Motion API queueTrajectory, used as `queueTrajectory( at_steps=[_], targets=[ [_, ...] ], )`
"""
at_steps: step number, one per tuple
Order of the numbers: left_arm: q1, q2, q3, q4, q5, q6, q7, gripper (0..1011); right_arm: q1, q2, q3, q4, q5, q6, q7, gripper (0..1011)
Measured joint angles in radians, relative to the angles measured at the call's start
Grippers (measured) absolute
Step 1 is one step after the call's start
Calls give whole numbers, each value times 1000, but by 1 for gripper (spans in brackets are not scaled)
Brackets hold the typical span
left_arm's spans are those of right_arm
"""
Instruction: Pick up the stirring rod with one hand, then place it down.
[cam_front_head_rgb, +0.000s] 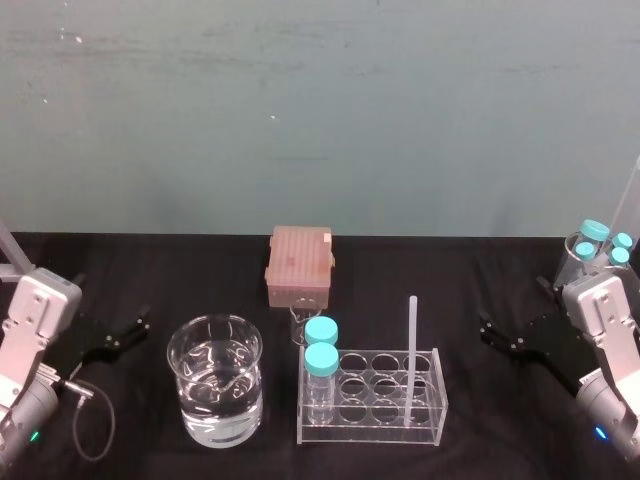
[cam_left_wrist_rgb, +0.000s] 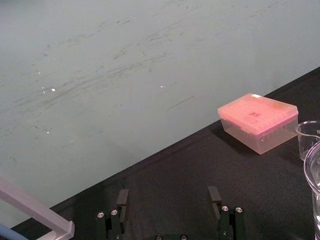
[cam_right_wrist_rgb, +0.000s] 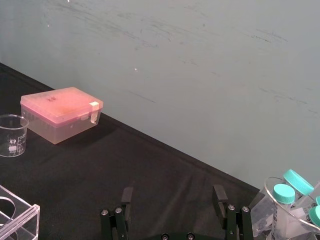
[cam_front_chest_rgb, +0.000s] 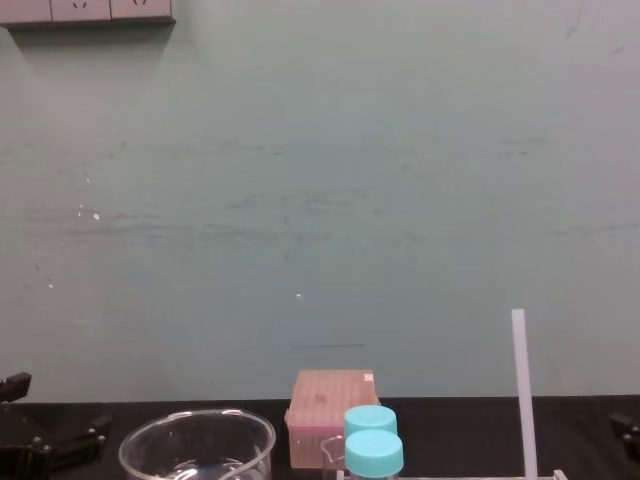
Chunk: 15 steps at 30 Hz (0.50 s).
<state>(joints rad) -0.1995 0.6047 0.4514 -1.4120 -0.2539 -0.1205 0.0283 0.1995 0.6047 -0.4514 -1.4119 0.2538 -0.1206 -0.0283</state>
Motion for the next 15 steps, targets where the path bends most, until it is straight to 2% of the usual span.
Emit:
queueTrajectory(
  at_steps=[15],
  targets=[
    [0,0,0,0,0,0,0,1005,0,0,0,0,0,0,0,1003]
  ],
)
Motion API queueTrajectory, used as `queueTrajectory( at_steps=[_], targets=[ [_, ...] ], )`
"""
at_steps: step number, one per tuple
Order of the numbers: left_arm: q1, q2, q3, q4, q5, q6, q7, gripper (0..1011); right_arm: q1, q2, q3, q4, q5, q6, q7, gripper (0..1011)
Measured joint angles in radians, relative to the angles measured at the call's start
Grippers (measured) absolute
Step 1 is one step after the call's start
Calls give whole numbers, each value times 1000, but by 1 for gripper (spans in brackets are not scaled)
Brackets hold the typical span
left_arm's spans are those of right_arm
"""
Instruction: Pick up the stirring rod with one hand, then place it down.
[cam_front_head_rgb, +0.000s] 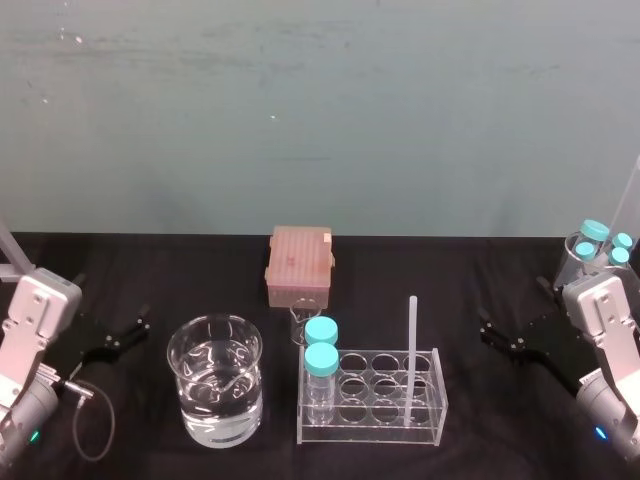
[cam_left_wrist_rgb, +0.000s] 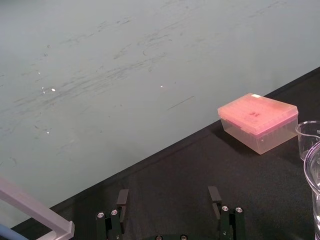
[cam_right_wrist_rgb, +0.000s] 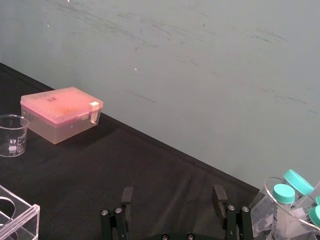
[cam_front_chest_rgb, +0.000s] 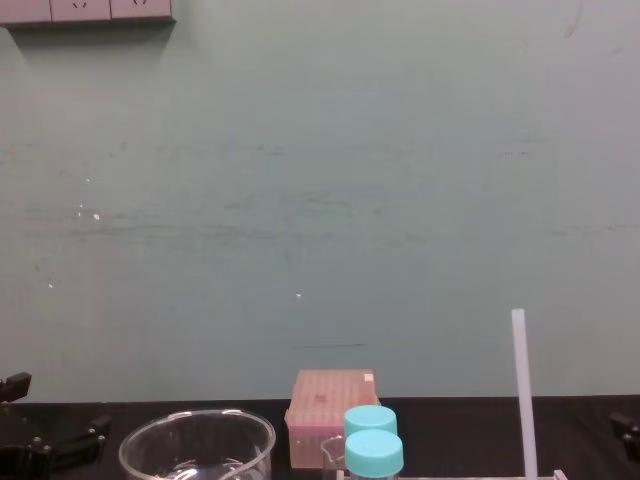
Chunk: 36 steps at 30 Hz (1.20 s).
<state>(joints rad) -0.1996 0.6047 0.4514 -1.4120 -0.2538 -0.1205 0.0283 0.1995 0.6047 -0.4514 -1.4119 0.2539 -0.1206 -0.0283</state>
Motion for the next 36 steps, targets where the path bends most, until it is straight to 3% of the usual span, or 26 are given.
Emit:
queueTrajectory(
  at_steps=[25,31,36],
  targets=[
    [0,0,0,0,0,0,0,1005,1,-6,5,3,-1,0,0,1003],
    [0,0,0,0,0,0,0,1005,-5,-22,37,-16,11,-17,0,1003],
    [0,0,0,0,0,0,0,1005,-38,-18,101,-90,91,-19,31,1003]
  ],
)
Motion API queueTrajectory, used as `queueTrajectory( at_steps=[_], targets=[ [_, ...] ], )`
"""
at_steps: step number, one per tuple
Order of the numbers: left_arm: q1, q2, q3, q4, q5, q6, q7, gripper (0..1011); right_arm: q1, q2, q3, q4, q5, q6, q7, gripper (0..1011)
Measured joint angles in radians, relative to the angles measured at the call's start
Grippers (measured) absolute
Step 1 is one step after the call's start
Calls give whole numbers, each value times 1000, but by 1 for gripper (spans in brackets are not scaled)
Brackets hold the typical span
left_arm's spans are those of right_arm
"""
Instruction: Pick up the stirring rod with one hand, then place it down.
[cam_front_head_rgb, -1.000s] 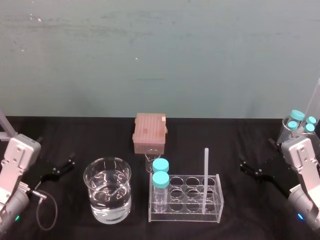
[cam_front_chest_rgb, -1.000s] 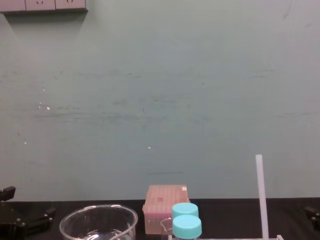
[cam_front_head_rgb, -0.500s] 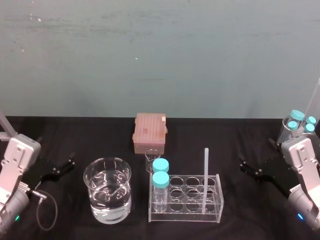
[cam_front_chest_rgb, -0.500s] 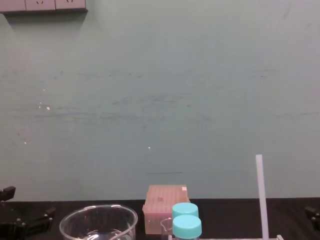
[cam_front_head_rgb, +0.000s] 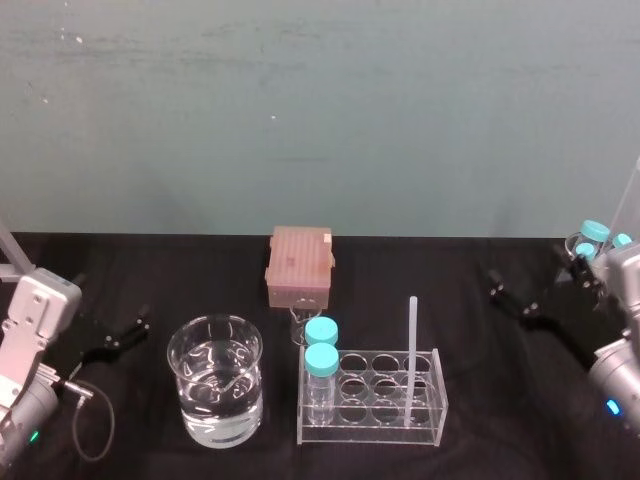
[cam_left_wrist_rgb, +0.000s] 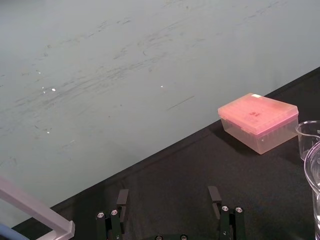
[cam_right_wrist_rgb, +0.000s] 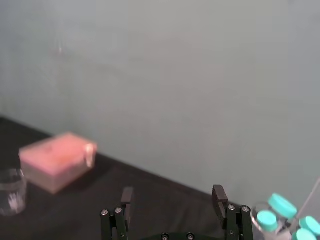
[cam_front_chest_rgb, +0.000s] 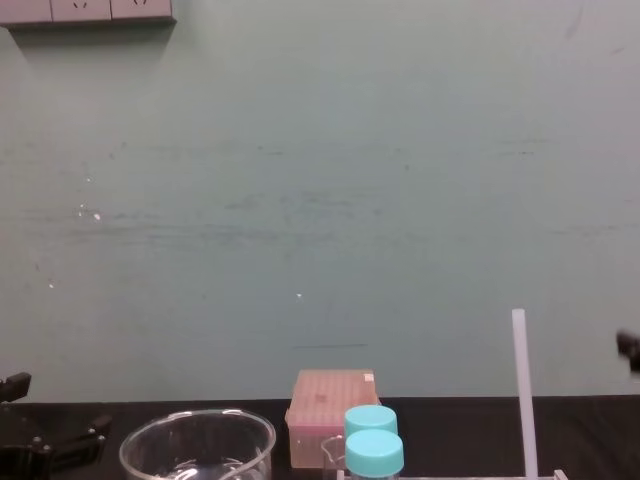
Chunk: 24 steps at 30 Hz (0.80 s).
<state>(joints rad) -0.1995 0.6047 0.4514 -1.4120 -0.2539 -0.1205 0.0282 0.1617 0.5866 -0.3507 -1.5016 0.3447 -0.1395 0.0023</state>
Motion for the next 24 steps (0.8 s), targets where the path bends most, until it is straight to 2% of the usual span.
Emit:
queueTrajectory(
  at_steps=[1,5,6,8,9,11,12,15,17,18,21,23,24],
  targets=[
    [0,0,0,0,0,0,0,1005,-13,5,25,-32,36,4,17,1003],
    [0,0,0,0,0,0,0,1005,-41,21,76,-100,114,17,63,1003],
    [0,0,0,0,0,0,0,1005,-51,31,100,-132,154,24,90,1003],
    [0,0,0,0,0,0,0,1005,-63,44,125,-166,200,40,126,1003],
    [0,0,0,0,0,0,0,1005,-74,58,149,-199,252,64,166,1003],
    [0,0,0,0,0,0,0,1005,-83,74,171,-228,304,93,210,1003],
    [0,0,0,0,0,0,0,1005,-92,95,190,-257,351,125,254,1003],
    [0,0,0,0,0,0,0,1005,-107,134,223,-304,432,196,331,1003],
    [0,0,0,0,0,0,0,1005,-114,155,237,-324,471,232,367,1003],
    [0,0,0,0,0,0,0,1005,-119,178,248,-341,503,263,395,1003],
    [0,0,0,0,0,0,0,1005,-126,227,258,-370,554,316,440,1003],
    [0,0,0,0,0,0,0,1005,-129,263,257,-389,579,353,468,1003],
    [0,0,0,0,0,0,0,1005,-129,263,257,-389,579,353,468,1003]
  ],
)
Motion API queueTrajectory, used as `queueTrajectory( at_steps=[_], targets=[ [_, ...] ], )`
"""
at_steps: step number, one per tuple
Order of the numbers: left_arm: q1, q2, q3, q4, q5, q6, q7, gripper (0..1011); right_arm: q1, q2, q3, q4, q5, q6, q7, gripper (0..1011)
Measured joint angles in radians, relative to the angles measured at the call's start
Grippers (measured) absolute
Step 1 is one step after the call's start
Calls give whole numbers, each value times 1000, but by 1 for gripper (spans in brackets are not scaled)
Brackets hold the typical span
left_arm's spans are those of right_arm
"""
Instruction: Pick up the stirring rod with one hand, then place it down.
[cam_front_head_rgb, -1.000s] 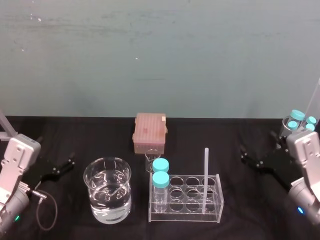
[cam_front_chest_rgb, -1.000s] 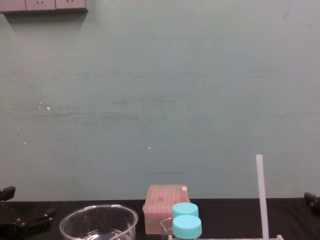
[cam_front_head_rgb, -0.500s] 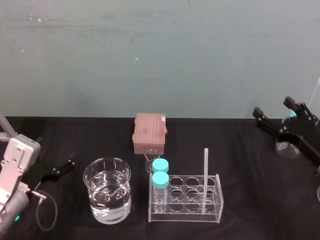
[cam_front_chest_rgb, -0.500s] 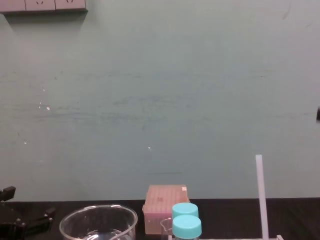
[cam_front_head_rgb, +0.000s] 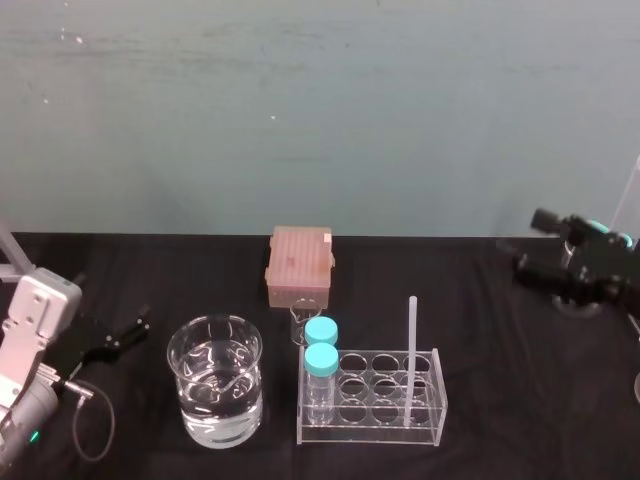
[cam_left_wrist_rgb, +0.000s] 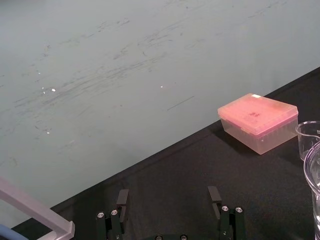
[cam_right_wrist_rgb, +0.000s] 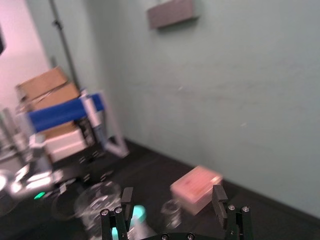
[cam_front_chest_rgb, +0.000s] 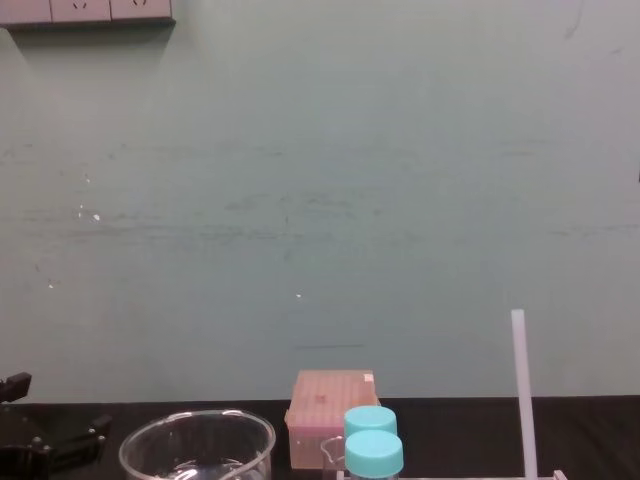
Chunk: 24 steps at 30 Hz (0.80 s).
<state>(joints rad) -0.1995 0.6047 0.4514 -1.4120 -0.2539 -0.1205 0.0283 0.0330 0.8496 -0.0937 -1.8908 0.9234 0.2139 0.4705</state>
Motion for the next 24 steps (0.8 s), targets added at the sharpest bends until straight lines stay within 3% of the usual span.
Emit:
queueTrajectory(
  at_steps=[6,11,16,20,24],
  targets=[
    [0,0,0,0,0,0,0,1005,3,73,-51,-27,16,60,65,1003],
    [0,0,0,0,0,0,0,1005,21,92,-106,-23,-15,67,79,1003],
    [0,0,0,0,0,0,0,1005,48,89,-167,-12,-68,49,79,1003],
    [0,0,0,0,0,0,0,1005,83,64,-222,10,-126,19,58,1003],
    [0,0,0,0,0,0,0,1005,104,39,-251,26,-171,-1,37,1003]
  ],
)
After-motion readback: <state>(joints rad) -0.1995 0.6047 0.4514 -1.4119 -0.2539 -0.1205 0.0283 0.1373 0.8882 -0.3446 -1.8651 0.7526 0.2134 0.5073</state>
